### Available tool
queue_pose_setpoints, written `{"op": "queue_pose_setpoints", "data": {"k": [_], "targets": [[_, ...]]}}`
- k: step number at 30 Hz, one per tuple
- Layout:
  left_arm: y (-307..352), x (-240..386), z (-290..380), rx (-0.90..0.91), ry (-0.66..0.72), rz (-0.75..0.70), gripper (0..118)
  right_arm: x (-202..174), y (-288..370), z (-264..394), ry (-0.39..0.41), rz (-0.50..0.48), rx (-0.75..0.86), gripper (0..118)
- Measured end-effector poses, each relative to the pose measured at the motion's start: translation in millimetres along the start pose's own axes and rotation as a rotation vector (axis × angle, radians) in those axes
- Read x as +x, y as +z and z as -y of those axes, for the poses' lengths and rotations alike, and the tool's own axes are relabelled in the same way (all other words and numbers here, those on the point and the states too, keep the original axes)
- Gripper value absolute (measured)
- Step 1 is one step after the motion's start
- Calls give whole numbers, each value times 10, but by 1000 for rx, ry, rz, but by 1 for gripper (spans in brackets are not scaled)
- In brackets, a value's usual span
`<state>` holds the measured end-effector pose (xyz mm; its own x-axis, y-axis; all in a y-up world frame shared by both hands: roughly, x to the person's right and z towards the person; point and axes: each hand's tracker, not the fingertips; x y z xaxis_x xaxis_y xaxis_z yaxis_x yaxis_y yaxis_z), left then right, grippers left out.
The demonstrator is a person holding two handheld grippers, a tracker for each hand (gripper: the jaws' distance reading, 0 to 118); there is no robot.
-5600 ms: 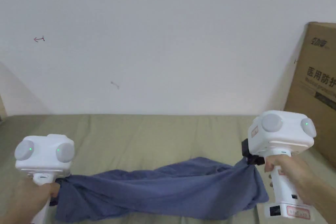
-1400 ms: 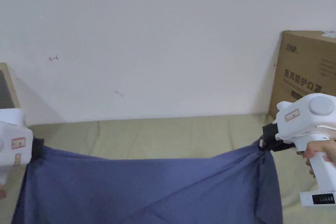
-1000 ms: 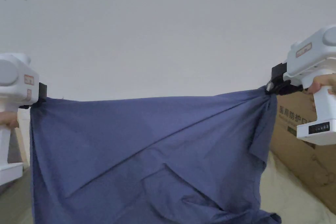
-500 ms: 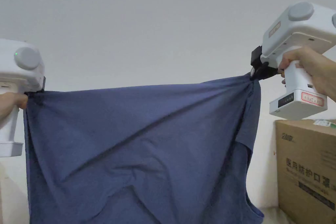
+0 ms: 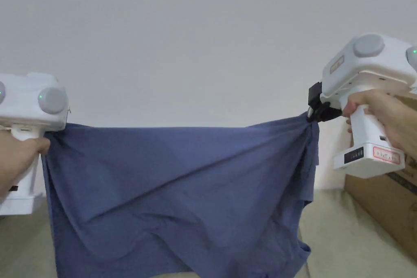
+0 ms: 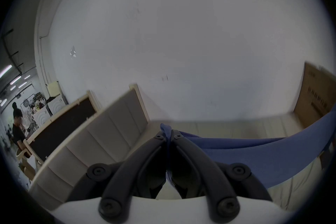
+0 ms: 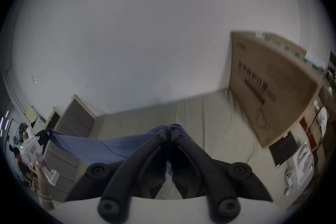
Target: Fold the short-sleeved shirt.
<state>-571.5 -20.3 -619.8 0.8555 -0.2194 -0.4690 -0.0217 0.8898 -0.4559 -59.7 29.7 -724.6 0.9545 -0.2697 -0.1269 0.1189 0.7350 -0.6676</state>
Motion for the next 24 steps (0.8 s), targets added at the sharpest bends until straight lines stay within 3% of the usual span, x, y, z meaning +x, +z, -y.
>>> {"op": "queue_pose_setpoints", "data": {"k": [6, 12, 20, 24], "targets": [[-967, 444, 1355, -236, -57, -15, 2, 315, -1489, 1031, -21, 54, -247, 4], [-1432, 522, 2375, -427, -70, -11, 2, 614, -2297, 1974, -35, 96, -434, 4], [-991, 211, 2617, -382, -74, 62, 2, 893, -1938, 2321, -69, 35, -424, 4], [-277, -17, 2739, -348, -109, 123, 2, 858, -1259, 2661, 18, 14, -414, 4]]}}
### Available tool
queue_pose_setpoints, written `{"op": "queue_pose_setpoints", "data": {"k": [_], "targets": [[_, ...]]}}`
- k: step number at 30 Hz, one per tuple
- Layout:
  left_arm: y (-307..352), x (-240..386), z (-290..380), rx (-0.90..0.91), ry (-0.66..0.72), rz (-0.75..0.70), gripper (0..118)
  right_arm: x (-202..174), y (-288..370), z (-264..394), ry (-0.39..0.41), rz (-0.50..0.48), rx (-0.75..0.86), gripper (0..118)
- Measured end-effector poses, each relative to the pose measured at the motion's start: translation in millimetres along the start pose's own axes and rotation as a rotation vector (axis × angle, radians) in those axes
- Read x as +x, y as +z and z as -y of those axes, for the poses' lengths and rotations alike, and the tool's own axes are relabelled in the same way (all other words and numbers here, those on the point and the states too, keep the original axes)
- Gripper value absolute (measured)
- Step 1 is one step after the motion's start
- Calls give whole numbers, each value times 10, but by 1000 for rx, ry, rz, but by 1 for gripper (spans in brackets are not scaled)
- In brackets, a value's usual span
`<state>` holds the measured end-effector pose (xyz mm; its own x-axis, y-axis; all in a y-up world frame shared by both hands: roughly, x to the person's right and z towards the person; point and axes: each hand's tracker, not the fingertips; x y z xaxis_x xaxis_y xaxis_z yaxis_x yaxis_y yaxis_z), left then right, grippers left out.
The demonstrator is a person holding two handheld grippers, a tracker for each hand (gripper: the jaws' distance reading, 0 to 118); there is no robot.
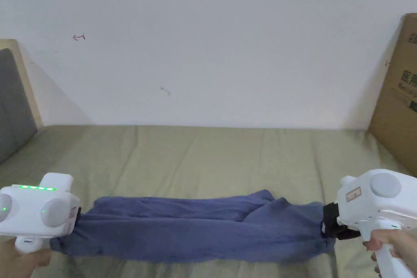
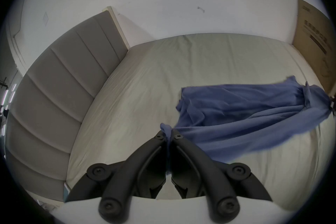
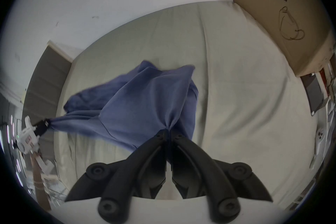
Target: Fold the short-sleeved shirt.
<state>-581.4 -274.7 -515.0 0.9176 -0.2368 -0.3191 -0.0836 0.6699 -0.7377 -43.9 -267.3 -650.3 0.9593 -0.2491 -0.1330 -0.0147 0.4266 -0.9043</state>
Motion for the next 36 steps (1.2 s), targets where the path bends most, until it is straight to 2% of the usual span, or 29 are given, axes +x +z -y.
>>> {"op": "queue_pose_setpoints", "data": {"k": [4, 8, 14, 18, 21, 22, 23, 24, 25, 26, 27, 28, 29, 33, 34, 35, 36], "targets": [[660, -237, 610, 24, 29, 29, 2, 67, 535, 853, 7, -41, 38, 4], [1295, -384, 1474, -10, 37, 55, 2, 97, 965, 1836, 60, -6, 7, 4], [1861, -429, 2555, -47, 19, 65, 2, 214, 1362, 3255, 63, 6, -20, 4], [2055, -604, 3023, -79, 134, 107, 2, 318, 1426, 3890, 46, 21, -50, 4], [2087, -665, 3245, -97, 134, 109, 2, 389, 1413, 4060, -1, -4, -62, 4], [2103, -661, 3286, -99, 135, 106, 5, 388, 1421, 4101, -3, -10, -53, 4], [2115, -667, 3330, -102, 145, 100, 14, 376, 1434, 4109, -16, -12, -36, 4], [2127, -680, 3359, -107, 148, 91, 32, 368, 1448, 4103, -19, -25, -15, 4], [2147, -707, 3382, -109, 154, 88, 64, 349, 1469, 4106, -24, -27, 1, 5], [2163, -725, 3398, -109, 172, 99, 89, 320, 1500, 4104, -28, -17, 13, 16], [2186, -743, 3411, -125, 202, 123, 109, 296, 1525, 4102, -16, -9, 25, 42], [2251, -765, 3414, -112, 235, 142, 113, 281, 1548, 4090, 17, 1, 40, 84], [2321, -784, 3411, -88, 249, 159, 110, 244, 1582, 4105, 47, 17, 58, 103], [2576, -750, 3477, -40, 242, 149, 109, 122, 1735, 4233, 196, 69, 188, 107], [2640, -708, 3501, -33, 231, 156, 100, 95, 1749, 4254, 191, 77, 175, 106], [2678, -683, 3549, -31, 212, 171, 84, 100, 1755, 4281, 181, 53, 171, 107], [2704, -661, 3595, -31, 205, 178, 59, 124, 1757, 4310, 140, 9, 177, 106]]}}
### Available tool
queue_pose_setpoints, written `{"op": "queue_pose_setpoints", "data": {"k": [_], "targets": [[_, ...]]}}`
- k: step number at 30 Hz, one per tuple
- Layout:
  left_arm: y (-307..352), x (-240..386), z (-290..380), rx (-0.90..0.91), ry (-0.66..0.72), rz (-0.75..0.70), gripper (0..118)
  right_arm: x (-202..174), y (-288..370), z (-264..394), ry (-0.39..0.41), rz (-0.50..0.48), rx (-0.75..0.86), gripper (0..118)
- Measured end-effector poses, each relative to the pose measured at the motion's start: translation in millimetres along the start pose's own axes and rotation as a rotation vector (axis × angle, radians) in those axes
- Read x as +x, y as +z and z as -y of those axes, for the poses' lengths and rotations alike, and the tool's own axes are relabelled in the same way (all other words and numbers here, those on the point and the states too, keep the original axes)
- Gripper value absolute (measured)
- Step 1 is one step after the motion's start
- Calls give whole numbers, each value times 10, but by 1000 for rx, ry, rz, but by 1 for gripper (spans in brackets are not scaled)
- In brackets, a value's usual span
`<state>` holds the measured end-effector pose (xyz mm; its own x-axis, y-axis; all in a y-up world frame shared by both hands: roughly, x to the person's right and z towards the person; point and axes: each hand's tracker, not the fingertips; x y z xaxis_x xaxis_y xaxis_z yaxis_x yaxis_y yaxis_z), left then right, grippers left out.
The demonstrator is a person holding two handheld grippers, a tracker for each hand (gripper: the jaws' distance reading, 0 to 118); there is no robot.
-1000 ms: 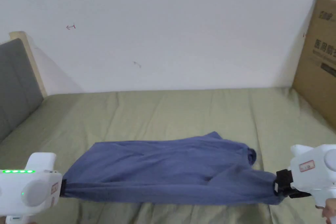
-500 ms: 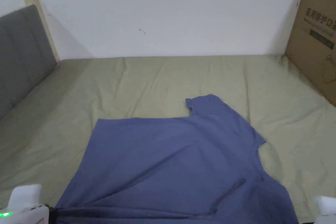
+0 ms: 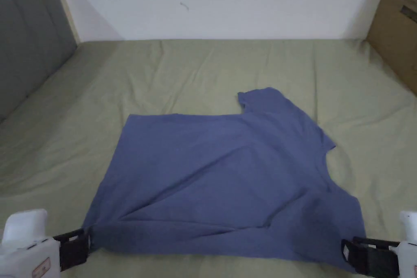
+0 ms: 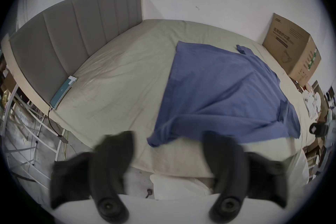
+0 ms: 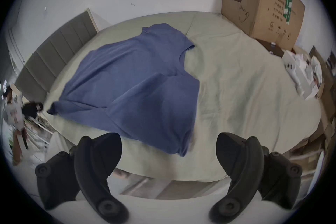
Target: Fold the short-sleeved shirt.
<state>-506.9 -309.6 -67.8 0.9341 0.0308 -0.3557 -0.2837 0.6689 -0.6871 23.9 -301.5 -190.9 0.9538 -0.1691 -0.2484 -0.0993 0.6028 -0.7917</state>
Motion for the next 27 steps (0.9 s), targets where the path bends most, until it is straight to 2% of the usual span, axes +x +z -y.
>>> {"op": "queue_pose_setpoints", "data": {"k": [1, 2, 3, 4, 5, 6, 8, 10, 14, 15, 18, 19, 20, 22, 23, 24, 25, 27], "targets": [[1, 20, 57, -10, -6, -1, 29, -10, 1, 25, -66, -2, 2, 106], [11, 53, 122, -16, 1, -3, 16, -13, -26, 42, -117, -31, -37, 103], [7, 50, 175, -19, 18, 2, 10, -14, -52, 70, -153, -53, -55, 91], [7, 41, 234, -16, 39, 16, 2, 13, -57, 125, -191, -82, 16, 58], [2, 37, 274, -20, 65, 17, 2, -20, -82, 136, -204, -45, 28, 24], [-1, 51, 287, -25, 79, 17, 1, -71, -101, 158, -171, 8, 3, 5], [-6, 43, 312, -35, 72, 22, 0, -157, -155, 198, -103, 112, 20, 5], [-17, 37, 291, -26, 63, 13, 0, -188, -177, 198, -70, 66, -6, 5], [-108, -62, 166, -15, 78, 10, 0, -275, -182, 174, -14, 101, -6, 5], [-135, -75, 130, -17, 75, 8, 8, -265, -182, 163, -20, 93, -5, 5], [-337, -110, 16, -8, 61, 0, 102, -196, -206, 109, -89, 43, -12, 5], [-411, -111, -6, -18, 66, -3, 118, -178, -215, 101, -100, 38, -14, 5], [-472, -114, -18, -21, 69, 4, 117, -167, -216, 97, -98, 45, -15, 5], [-670, -118, -28, -94, 56, -4, 103, -163, -216, 102, -91, 60, -16, 5], [-778, -142, 3, -117, 65, -2, 84, -156, -218, 108, -81, 70, -20, 5], [-848, -165, 27, -153, 87, -7, 51, -155, -212, 116, -75, 76, -23, 5], [-929, -200, 58, -194, 104, 3, 3, -143, -207, 124, -70, 80, -27, 5], [-887, -209, 61, -158, 102, 7, 4, -106, -192, 142, -71, 87, -33, 5]]}}
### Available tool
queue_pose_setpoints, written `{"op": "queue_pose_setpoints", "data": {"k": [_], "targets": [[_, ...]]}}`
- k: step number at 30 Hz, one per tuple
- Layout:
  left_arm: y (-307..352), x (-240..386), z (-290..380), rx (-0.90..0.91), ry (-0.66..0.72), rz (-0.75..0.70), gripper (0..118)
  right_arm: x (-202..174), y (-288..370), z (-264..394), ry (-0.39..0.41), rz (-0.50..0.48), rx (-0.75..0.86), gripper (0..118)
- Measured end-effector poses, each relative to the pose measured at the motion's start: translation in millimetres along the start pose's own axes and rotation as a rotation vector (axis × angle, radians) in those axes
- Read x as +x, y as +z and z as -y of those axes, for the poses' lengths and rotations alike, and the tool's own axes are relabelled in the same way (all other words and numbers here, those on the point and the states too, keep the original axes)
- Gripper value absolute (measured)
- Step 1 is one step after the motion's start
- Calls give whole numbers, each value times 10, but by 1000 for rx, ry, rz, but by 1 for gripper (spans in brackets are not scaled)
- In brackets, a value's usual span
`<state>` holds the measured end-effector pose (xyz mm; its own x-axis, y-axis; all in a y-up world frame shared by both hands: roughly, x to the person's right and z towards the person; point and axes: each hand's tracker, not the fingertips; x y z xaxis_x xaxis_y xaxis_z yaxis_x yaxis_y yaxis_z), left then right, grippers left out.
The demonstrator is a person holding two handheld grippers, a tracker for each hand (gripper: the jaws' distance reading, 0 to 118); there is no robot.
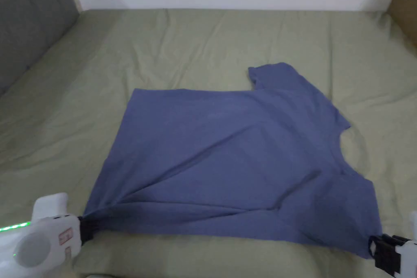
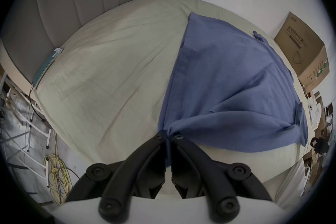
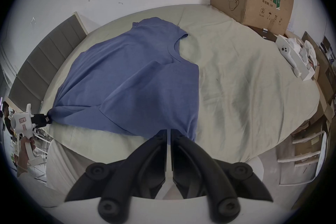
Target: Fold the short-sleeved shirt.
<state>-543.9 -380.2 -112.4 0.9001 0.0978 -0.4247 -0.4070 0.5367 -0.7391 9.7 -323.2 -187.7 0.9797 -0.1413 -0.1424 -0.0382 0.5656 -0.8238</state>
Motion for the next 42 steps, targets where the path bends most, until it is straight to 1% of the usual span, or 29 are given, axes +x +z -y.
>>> {"op": "queue_pose_setpoints", "data": {"k": [3, 4, 5, 6, 7, 8, 9, 11, 12, 13, 15, 16, 17, 18, 19, 21, 23, 26, 28, 29, 31, 33, 36, 37, 38, 39, 40, 41, 42], "targets": [[109, 26, -81, 7, -27, -10, 4, 43, 7, -9, 8, 0, -5, 5], [121, 7, -103, 10, -14, -5, 4, 34, -14, -26, 35, 12, -14, 8], [128, -7, -115, 10, 1, 3, 4, 49, -46, -36, 60, 40, -11, 15], [147, 10, -121, 9, 6, 7, 4, 43, -77, -55, 73, 89, 13, 31], [173, 46, -119, 9, 3, 6, 4, 43, -113, -81, 78, 115, 18, 66], [184, 69, -110, 13, -13, 1, 4, 47, -170, -118, 67, 112, 10, 87], [190, 84, -107, 10, -28, -6, 4, 48, -220, -139, 54, 107, 5, 90], [218, 139, -104, 8, -54, -24, 4, 92, -357, -181, 23, 97, -39, 90], [227, 143, -95, 10, -54, -25, 4, 102, -417, -183, 27, 97, -76, 89], [235, 136, -89, 8, -54, -24, 4, 162, -527, -166, 56, 85, -114, 87], [229, 136, -91, 1, -47, -22, 4, 174, -601, -96, 75, 81, -137, 79], [242, 130, -84, -2, -46, -21, 4, 187, -623, -64, 67, 60, -147, 35], [260, 122, -75, -3, -45, -18, 4, 212, -637, -37, -5, 15, -148, 8], [274, 122, -72, -3, -45, -18, 4, 221, -637, -39, -34, 11, -144, 8], [270, 121, -88, -2, -45, -19, 4, 215, -631, -53, -17, 28, -133, 8], [287, 116, -106, -7, -46, -18, 4, 211, -587, -77, -14, 31, -131, 8], [317, 120, -159, -8, -42, -14, 4, 211, -438, -158, -3, 19, -110, 8], [433, 147, -301, 6, -56, -11, 4, 202, -197, -362, -9, -10, -63, 8], [504, 191, -473, 39, -62, -15, 4, 191, -112, -550, 4, -19, -41, 8], [524, 205, -578, 47, -63, -9, 4, 112, -58, -654, 16, -16, -34, 8], [490, 257, -832, 57, -58, -3, 4, 66, -89, -871, 68, -6, 4, 8], [383, 344, -1082, 73, -85, -4, 4, -8, -235, -1134, 100, 14, 1, 8], [32, 492, -1391, 65, -151, -52, 5, -7, -589, -1472, 84, 0, -21, 8], [-108, 515, -1464, 49, -157, -57, 16, -8, -723, -1561, 83, 3, -38, 9], [-242, 528, -1529, 21, -149, -56, 36, -12, -870, -1625, 88, 12, -58, 13], [-392, 544, -1582, -1, -144, -62, 62, -30, -986, -1665, 96, 39, -80, 31], [-495, 537, -1613, -32, -145, -76, 96, -47, -1084, -1689, 129, 74, -101, 68], [-557, 522, -1622, -60, -131, -89, 109, -52, -1140, -1700, 150, 105, -120, 88], [-589, 493, -1613, -54, -120, -87, 109, -54, -1179, -1700, 170, 122, -126, 90]]}}
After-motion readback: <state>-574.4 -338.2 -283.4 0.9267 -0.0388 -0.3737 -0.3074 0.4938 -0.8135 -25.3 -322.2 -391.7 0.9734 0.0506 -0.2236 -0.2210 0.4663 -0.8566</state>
